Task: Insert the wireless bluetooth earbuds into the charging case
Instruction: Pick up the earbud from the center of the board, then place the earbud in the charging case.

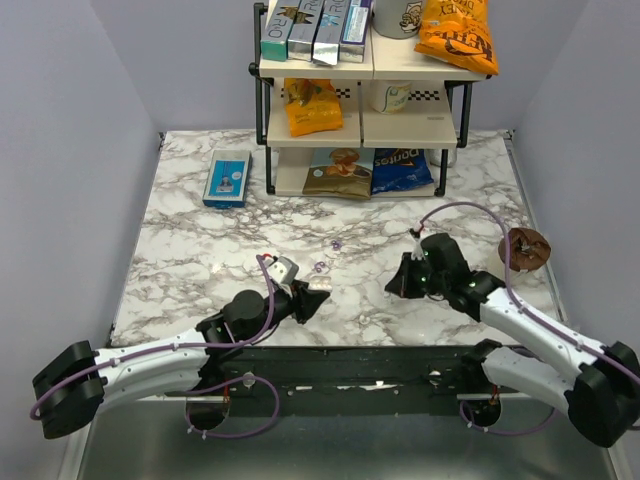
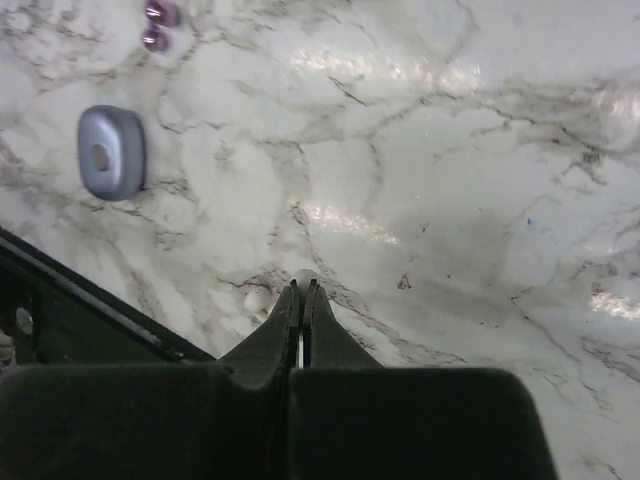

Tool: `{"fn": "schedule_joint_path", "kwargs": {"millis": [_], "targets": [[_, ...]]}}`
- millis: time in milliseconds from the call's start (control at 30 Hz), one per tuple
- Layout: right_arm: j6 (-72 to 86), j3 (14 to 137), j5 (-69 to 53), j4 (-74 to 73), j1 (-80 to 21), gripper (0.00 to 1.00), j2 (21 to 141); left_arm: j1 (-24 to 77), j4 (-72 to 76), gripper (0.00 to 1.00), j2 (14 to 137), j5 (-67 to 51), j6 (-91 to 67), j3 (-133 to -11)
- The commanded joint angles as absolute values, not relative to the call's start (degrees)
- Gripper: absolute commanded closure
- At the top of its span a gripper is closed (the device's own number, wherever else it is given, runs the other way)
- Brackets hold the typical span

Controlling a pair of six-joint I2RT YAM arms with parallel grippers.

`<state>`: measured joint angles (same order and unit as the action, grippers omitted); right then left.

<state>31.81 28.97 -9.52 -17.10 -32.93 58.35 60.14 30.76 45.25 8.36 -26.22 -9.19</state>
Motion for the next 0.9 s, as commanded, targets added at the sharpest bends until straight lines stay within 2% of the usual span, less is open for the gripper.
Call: {"fn": "schedule_joint_path", "kwargs": {"millis": [0,167,267,300,433,667,867], "targets": [[24.01,36.46,-11.32,-21.44,-32.87,0.99,52.22,60.38,32.26,1.00,42.64,5.46,-25.32,-9.75],[13.82,42.88,-21.35,-23.28,-33.48,0.99,45.62,60.38,33.83,1.00,42.97,-6.39,-23.82,-12.03],[8.55,46.31,-25.84,-25.22,-35.50,0.99,42.55,60.12,33.84,1.00,46.48,-18.78,-24.17,-16.15],[7.13,47.19,-27.58,-26.44,-36.29,0.99,42.02,60.12,31.58,1.00,48.67,-24.73,-24.17,-17.74],[2.82,51.23,-29.09,-29.18,-39.81,0.99,39.91,59.77,22.34,1.00,51.94,-35.47,-19.26,-25.91],[0.62,54.66,-32.69,-32.34,-42.89,0.99,37.97,56.43,10.12,1.00,58.79,-48.67,-10.21,-38.04],[-0.36,55.55,-36.47,-34.10,-42.98,0.99,36.57,55.64,6.24,1.00,61.87,-50.80,-6.86,-40.25]]}}
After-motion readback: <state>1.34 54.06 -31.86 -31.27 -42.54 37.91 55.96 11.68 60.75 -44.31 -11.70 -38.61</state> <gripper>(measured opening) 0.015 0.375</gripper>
